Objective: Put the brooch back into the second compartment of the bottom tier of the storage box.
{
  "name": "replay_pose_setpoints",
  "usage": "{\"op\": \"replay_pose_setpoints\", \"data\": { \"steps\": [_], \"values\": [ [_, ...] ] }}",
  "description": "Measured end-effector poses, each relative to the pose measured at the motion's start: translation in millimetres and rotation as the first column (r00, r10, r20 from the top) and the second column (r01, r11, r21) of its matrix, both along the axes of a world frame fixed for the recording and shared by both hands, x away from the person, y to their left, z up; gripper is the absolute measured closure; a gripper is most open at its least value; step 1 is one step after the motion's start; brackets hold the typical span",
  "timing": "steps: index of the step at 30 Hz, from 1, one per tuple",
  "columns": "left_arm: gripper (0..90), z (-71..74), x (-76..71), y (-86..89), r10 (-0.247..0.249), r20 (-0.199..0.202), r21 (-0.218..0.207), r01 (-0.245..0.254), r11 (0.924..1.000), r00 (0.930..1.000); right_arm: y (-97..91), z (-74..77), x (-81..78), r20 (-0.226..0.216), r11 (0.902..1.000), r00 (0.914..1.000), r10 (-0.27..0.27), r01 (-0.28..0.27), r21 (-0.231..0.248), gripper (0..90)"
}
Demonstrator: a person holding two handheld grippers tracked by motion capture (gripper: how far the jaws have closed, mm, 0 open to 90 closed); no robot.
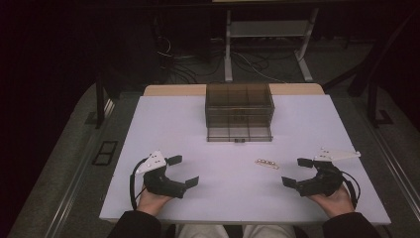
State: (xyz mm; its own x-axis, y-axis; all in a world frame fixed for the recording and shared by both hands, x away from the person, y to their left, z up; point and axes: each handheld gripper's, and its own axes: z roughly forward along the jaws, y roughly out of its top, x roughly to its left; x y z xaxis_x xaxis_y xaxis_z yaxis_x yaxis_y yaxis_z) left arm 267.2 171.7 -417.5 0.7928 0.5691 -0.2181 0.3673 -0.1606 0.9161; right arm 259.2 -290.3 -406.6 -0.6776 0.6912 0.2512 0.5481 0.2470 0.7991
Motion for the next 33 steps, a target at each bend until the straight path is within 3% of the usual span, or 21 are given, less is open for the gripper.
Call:
{"op": "replay_pose_setpoints", "data": {
  "steps": [15, 33],
  "values": [
    [0.0, -0.2, -0.1, -0.1, 0.002, -0.003, -0.004, -0.002, 1.0000, 1.0000, 10.4, 21.4, 14.2, -0.020, 0.9952, 0.9977, 0.065, -0.066, -0.072, 0.6],
    [0.0, -0.3, 0.1, -0.2, 0.000, -0.003, -0.003, 0.000, 1.0000, 1.0000, 24.5, 31.0, 35.1, -0.053, 0.9832, 0.9916, 0.118, -0.124, -0.133, 0.6]
  ]
}}
